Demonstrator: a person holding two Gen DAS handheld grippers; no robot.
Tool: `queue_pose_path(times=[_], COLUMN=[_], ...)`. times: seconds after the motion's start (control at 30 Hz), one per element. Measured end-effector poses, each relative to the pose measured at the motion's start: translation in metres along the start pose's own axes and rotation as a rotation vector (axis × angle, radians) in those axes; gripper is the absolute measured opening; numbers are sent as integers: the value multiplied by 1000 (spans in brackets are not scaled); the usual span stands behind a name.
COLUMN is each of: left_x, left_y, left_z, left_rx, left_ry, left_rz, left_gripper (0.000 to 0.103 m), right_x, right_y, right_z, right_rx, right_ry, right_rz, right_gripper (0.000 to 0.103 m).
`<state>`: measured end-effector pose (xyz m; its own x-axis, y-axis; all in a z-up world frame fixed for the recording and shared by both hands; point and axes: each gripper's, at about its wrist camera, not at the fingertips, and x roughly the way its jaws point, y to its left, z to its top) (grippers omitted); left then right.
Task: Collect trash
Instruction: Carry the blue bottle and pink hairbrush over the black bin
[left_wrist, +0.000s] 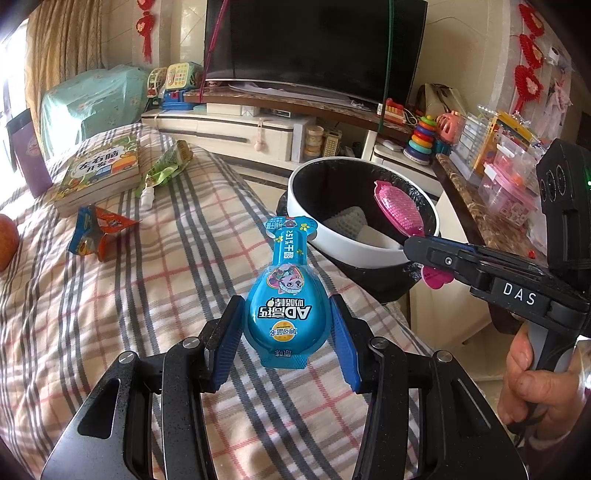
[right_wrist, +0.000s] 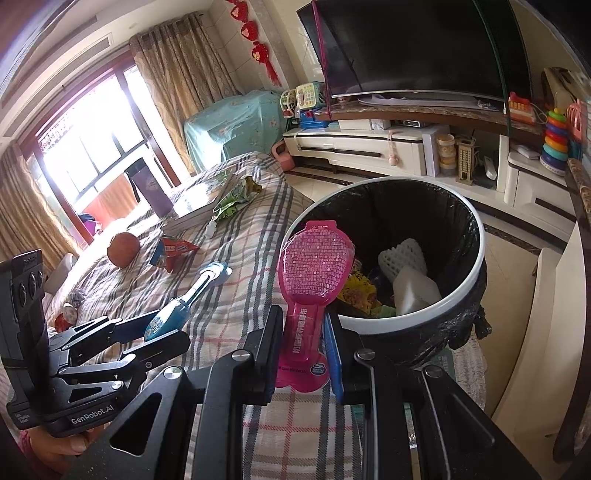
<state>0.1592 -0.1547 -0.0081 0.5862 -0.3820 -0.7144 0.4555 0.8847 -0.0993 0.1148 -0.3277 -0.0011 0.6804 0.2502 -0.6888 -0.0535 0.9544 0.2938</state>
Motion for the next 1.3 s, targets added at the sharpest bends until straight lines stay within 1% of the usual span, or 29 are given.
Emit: queue_pose_path(times=[0.9, 1.3], left_x=[2, 5], left_y=[-12, -23], left_z=[14, 24], left_rx=[18, 38], left_ry=[-15, -23], left_rz=[-34, -48], left_gripper=[46, 46], right_x=[-3, -6], right_y=[-5, -15], right_z=[1, 3], right_rx=[11, 28], right_ry=[-4, -13], right_rz=[-4, -15], right_gripper=[22, 22])
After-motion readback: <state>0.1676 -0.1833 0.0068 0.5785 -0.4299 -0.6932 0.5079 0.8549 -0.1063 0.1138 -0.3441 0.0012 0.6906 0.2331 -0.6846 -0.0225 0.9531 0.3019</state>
